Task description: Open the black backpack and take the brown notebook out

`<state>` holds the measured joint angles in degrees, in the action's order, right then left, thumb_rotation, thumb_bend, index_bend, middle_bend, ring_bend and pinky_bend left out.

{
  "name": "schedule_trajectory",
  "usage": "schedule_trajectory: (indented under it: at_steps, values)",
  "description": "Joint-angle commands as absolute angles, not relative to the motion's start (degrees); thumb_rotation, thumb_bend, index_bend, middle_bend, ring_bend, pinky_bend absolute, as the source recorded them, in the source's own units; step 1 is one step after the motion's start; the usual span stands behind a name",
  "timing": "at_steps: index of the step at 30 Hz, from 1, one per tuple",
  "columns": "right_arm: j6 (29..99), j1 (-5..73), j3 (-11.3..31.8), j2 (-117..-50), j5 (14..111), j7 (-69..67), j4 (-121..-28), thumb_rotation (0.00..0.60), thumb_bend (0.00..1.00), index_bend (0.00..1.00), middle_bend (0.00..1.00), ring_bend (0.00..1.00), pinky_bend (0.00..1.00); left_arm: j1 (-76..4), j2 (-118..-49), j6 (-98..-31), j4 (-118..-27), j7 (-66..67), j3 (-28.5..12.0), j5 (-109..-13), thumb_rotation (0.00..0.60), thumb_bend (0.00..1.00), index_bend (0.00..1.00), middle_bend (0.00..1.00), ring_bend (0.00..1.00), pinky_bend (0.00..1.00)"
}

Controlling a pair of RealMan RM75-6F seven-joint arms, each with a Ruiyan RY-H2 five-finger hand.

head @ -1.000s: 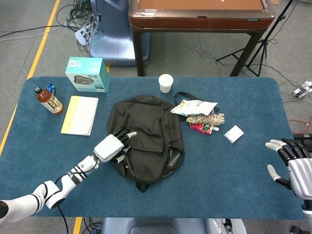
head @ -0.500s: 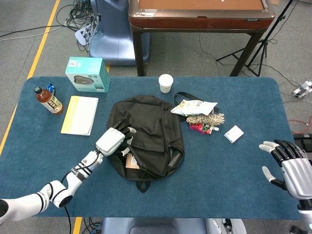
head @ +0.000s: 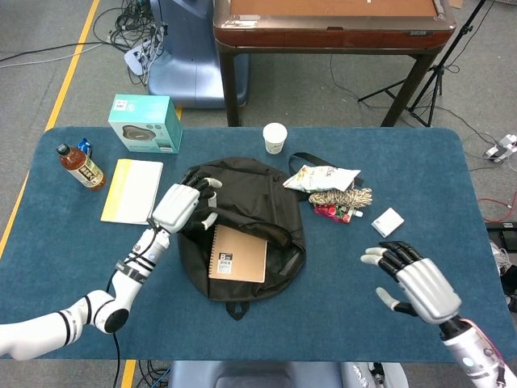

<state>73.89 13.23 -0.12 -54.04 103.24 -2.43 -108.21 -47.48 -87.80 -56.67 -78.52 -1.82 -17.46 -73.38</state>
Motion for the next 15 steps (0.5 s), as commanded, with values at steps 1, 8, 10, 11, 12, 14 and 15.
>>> schedule_trajectory:
  at_steps: [1, 8, 10, 11, 12, 14, 15]
  values:
    - [67.1, 18.8, 0.0, -56.8, 105.4, -2.7, -110.3, 0.600, 0.35, 0.28, 0.27, 0.15, 0.22, -48.5, -87.0, -55.6, -81.0, 0.7, -19.8, -69.3, 0.600, 0.71, 0.83, 0.27, 0.14, 0.02]
    - [54.5, 27.6, 2.3, -63.3, 101.1, -2.7, -109.7, 0.600, 0.35, 0.28, 0.29, 0.15, 0.23, -49.3, -86.9, -55.1, -82.7, 4.4, -20.5, -65.0, 0.600, 0.71, 0.83, 0.27, 0.14, 0.02]
    - [52.2, 29.6, 3.3, -65.9, 99.3, -1.6, -108.6, 0.600, 0.35, 0.28, 0.29, 0.15, 0.23, -49.3, -86.9, -55.3, -83.3, 4.6, -20.5, -64.2, 0.600, 0.71, 0.83, 0.27, 0.14, 0.02]
    - [51.5, 30.3, 3.8, -67.2, 98.4, -0.9, -107.9, 0.600, 0.35, 0.28, 0.29, 0.15, 0.23, -49.3, -86.8, -55.4, -83.5, 4.6, -20.6, -63.8, 0.600, 0.71, 0.83, 0.27, 0.14, 0.02]
    - [50.6, 31.2, 4.5, -69.0, 97.3, 0.1, -106.9, 0.600, 0.35, 0.28, 0.29, 0.15, 0.23, -49.3, -86.7, -55.4, -83.7, 4.8, -20.6, -63.2, 0.600, 0.71, 0.83, 0.27, 0.14, 0.02]
    - [49.3, 32.5, 5.2, -71.7, 95.4, 1.9, -105.3, 0.600, 0.35, 0.28, 0.29, 0.15, 0.23, -49.3, -86.5, -55.2, -84.1, 5.2, -20.7, -62.5, 0.600, 0.71, 0.83, 0.27, 0.14, 0.02]
    - [48.7, 33.0, 5.5, -73.1, 94.5, 2.6, -104.4, 0.600, 0.35, 0.28, 0.29, 0.15, 0.23, -49.3, -86.4, -55.3, -84.3, 5.4, -20.7, -62.3, 0.600, 0.71, 0.83, 0.27, 0.14, 0.02]
